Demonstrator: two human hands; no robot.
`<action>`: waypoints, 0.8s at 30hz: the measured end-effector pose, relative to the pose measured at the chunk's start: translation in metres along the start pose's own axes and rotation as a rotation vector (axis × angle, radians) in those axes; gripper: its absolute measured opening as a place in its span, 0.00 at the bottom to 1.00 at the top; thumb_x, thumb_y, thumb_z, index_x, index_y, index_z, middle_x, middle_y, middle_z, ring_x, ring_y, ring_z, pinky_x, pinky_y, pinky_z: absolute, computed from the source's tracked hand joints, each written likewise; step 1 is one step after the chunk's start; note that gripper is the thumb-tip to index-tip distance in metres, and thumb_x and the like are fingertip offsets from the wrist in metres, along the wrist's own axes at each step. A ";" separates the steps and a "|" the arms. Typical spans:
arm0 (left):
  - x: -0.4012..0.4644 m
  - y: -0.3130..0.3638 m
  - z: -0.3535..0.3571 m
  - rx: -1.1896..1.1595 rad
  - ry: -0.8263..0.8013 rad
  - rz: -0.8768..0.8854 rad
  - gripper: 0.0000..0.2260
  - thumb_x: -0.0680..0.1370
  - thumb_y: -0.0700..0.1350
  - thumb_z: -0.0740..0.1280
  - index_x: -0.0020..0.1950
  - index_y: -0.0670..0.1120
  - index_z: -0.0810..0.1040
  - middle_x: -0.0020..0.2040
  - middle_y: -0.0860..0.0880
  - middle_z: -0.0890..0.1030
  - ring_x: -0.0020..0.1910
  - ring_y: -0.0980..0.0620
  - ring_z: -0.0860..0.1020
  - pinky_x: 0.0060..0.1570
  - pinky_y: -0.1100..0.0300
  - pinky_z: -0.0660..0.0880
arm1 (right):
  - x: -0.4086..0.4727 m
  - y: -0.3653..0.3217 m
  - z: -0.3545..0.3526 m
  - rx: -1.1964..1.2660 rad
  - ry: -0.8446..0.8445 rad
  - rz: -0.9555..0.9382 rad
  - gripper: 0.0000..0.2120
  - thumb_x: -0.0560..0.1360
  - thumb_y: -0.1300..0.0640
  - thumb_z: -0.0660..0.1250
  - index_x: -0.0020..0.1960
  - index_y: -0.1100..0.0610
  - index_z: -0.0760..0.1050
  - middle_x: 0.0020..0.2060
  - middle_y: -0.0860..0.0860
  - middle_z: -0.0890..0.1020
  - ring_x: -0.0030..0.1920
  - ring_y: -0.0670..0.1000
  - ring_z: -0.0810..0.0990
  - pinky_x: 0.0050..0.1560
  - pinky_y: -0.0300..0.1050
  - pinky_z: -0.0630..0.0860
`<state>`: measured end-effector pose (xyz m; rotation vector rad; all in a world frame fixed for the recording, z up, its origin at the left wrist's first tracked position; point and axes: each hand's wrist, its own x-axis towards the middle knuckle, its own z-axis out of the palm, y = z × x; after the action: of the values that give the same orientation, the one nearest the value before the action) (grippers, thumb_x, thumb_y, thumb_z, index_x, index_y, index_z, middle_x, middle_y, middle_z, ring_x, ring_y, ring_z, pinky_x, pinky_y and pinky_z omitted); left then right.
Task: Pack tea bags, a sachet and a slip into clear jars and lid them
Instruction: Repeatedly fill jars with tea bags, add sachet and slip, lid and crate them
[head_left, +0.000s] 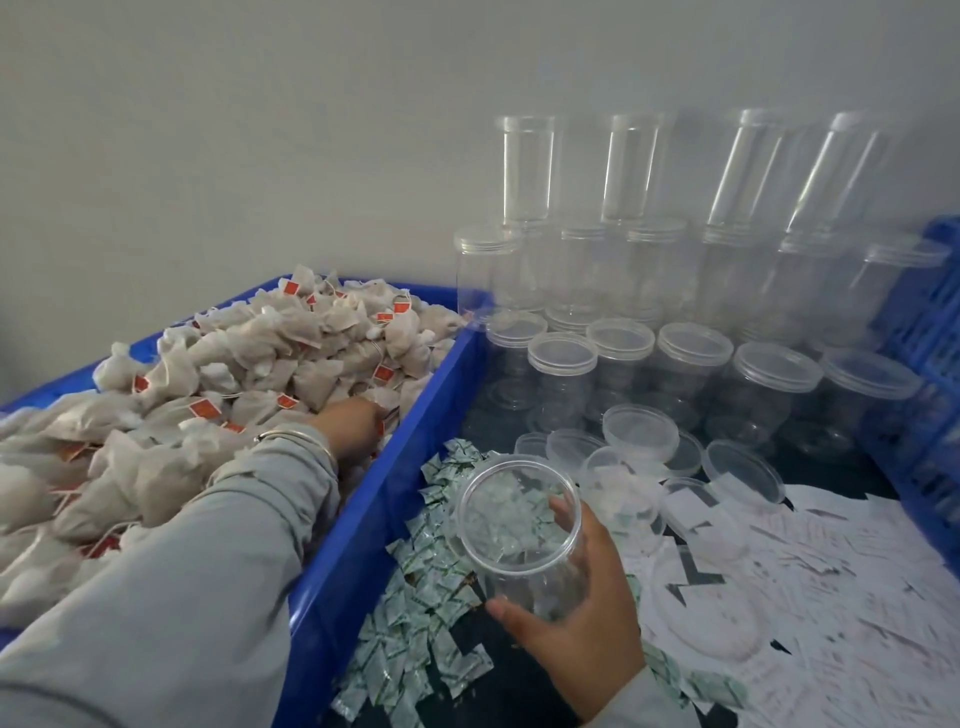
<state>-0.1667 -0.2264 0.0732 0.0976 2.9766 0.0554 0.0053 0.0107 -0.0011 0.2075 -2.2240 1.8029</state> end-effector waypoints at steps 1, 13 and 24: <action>0.000 0.000 0.000 -0.035 0.019 -0.004 0.14 0.78 0.38 0.62 0.63 0.43 0.77 0.60 0.43 0.79 0.57 0.45 0.77 0.59 0.53 0.73 | 0.000 0.000 0.000 0.001 0.001 0.004 0.51 0.52 0.40 0.79 0.71 0.49 0.63 0.65 0.43 0.72 0.67 0.46 0.70 0.65 0.56 0.71; -0.030 0.038 -0.052 -1.007 0.529 -0.029 0.12 0.76 0.38 0.63 0.56 0.51 0.77 0.46 0.48 0.80 0.31 0.53 0.73 0.28 0.62 0.71 | 0.003 -0.001 -0.003 -0.002 -0.009 0.041 0.52 0.51 0.37 0.77 0.71 0.44 0.60 0.64 0.39 0.70 0.67 0.43 0.68 0.67 0.55 0.70; -0.080 0.086 -0.067 -1.550 0.118 0.420 0.10 0.76 0.31 0.63 0.41 0.45 0.72 0.34 0.52 0.77 0.32 0.57 0.76 0.34 0.64 0.78 | 0.004 0.002 -0.005 0.077 -0.002 0.079 0.53 0.50 0.42 0.79 0.72 0.44 0.60 0.66 0.39 0.70 0.67 0.44 0.69 0.66 0.55 0.71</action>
<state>-0.0937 -0.1483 0.1561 0.4719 2.0917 2.2324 0.0018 0.0162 -0.0009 0.1386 -2.1951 1.9315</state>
